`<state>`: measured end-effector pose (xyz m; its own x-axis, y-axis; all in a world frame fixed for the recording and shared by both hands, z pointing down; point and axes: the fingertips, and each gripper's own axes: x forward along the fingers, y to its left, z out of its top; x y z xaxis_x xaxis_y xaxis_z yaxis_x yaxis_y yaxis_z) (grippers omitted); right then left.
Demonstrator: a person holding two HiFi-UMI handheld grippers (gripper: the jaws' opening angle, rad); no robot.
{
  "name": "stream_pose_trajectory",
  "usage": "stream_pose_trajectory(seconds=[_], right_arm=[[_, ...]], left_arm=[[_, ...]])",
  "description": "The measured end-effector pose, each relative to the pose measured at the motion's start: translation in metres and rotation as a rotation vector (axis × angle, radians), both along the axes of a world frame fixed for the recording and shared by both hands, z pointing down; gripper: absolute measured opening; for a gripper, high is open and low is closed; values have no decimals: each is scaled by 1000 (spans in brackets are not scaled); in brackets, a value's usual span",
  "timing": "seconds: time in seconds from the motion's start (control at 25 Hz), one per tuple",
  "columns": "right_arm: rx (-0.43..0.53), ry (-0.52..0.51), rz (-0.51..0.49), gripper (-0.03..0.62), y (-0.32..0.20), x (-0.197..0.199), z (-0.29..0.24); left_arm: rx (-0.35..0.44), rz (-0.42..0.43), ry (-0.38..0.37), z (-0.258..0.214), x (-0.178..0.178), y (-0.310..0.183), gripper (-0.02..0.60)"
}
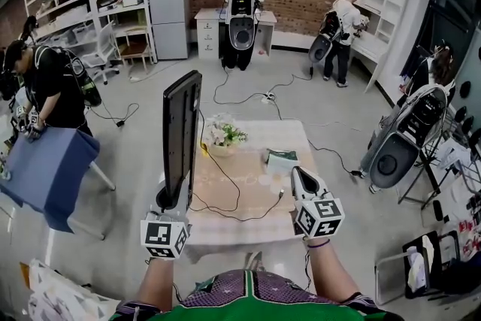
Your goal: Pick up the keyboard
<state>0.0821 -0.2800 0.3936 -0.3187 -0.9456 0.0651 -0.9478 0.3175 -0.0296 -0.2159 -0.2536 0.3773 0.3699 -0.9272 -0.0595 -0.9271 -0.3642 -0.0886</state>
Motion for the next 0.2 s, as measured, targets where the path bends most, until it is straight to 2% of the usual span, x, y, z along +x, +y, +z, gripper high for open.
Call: stream_pose_trajectory(seconds=[0.2], right_arm=[[-1,12,-10,2,2,-1,1]], left_arm=[[6,-9,-8,-2,-4,0,81]])
